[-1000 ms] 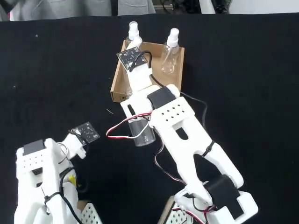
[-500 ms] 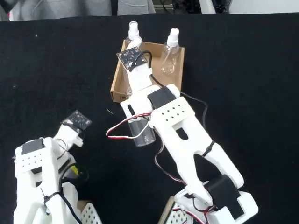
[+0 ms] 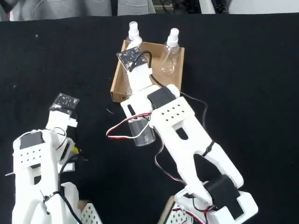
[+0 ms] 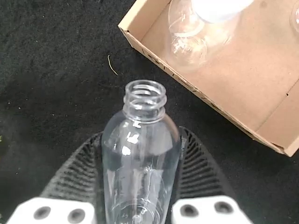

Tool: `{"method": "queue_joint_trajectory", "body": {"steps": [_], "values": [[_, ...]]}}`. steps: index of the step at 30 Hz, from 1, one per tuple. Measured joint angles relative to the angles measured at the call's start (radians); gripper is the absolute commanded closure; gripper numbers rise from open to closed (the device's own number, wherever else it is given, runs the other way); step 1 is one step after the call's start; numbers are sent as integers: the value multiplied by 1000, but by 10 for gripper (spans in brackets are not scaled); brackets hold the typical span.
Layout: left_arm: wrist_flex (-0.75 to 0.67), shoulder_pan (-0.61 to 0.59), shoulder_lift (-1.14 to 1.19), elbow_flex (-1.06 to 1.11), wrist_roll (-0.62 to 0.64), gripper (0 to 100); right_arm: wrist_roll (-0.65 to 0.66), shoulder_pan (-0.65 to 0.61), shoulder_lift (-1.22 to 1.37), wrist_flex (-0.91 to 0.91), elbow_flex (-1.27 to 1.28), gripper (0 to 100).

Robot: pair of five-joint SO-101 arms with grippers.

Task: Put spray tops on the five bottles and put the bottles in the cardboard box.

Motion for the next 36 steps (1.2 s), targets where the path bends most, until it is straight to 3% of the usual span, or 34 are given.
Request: {"method": "queue_joint_trajectory", "body": {"steps": [3,10,20,28,36], "values": [[2,0,0,0,5,664,0,0,0,0,0,973],[2,0,0,-3,3,668,0,0,0,0,0,973],[124,-58,0,-63,-226,668,0,0,0,0,0,973],[173,-123,0,-66,-522,669,0,0,0,0,0,973],[124,-129,0,-6,-606,669,0,0,0,0,0,973]]}}
